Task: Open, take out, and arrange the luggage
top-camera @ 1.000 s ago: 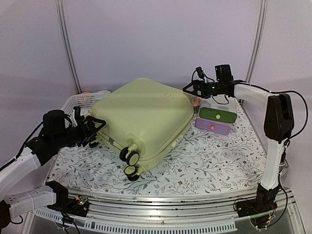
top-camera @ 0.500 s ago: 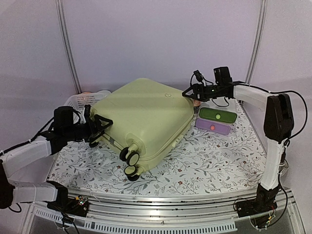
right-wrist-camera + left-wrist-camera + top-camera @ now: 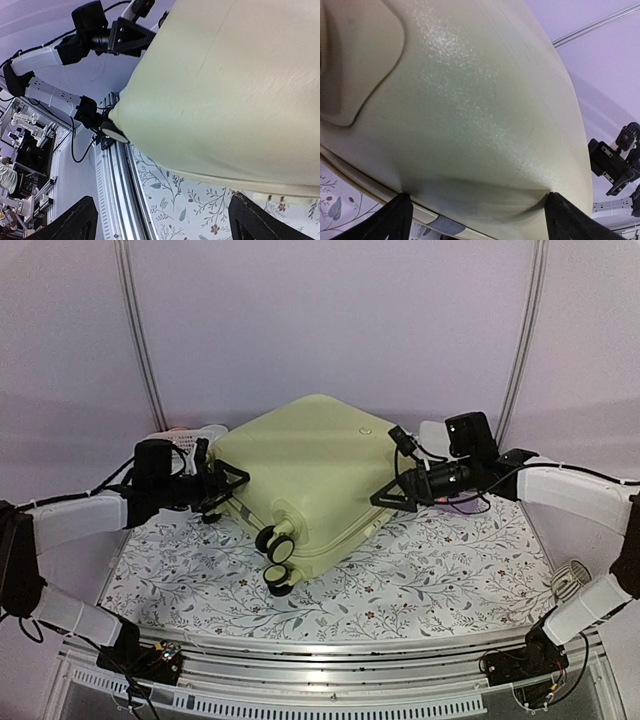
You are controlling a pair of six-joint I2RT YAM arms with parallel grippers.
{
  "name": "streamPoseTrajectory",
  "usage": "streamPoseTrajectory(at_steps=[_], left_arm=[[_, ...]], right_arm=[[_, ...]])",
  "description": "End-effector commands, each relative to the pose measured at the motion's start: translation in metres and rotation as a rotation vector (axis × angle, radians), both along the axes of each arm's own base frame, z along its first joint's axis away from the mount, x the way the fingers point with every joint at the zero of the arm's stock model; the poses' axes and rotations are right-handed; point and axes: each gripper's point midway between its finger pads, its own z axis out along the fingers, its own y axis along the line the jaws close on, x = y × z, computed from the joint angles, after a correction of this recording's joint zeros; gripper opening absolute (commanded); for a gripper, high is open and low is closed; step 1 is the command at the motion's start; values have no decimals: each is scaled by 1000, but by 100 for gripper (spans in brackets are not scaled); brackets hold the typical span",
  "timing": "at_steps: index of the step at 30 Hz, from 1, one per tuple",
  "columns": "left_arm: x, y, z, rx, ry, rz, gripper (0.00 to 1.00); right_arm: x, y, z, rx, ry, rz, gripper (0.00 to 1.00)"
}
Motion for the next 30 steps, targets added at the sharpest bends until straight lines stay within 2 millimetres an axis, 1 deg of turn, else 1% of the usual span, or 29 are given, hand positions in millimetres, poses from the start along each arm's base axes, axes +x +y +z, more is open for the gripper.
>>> streamPoseTrajectory(at_steps=[1, 4, 7, 10, 12, 13, 14, 15, 17, 21, 23, 25, 27, 30], left_arm=[[19, -21, 37, 25, -169, -71, 93], [28, -16, 39, 44, -167, -43, 93], [29, -14, 41, 40, -166, -26, 94], [26, -7, 45, 77, -163, 7, 93], [15, -8, 54, 121, -189, 8, 95], [7, -15, 57, 157, -210, -9, 97], [-3, -22, 61, 206, -237, -20, 98], [-15, -31, 63, 256, -256, -37, 98], [-40, -48, 64, 311, -277, -85, 98], [-91, -65, 59, 307, -272, -181, 98], [-119, -75, 60, 295, -307, -239, 98], [-141, -82, 54, 310, -332, -284, 98], [-154, -86, 41, 362, -325, -309, 98], [-161, -91, 18, 484, -292, -310, 98]], right_arm=[[-15, -17, -13, -34, 55, -62, 94], [-1, -31, 5, -59, -20, -169, 98], [18, -45, 26, -40, -62, -246, 98], [48, -60, 33, -56, -76, -356, 98], [70, -69, 33, -74, -86, -422, 98], [80, -73, 32, -85, -87, -449, 98], [90, -79, 25, -100, -77, -474, 99], [101, -82, 34, -94, -96, -492, 100], [122, -90, 33, -92, -93, -524, 100], [158, -100, 28, -72, -65, -549, 100], [172, -104, 24, -75, -60, -561, 100], [183, -107, 21, -77, -56, -568, 100], [193, -108, 19, -80, -59, -572, 100], [207, -108, 15, -87, -69, -575, 99]])
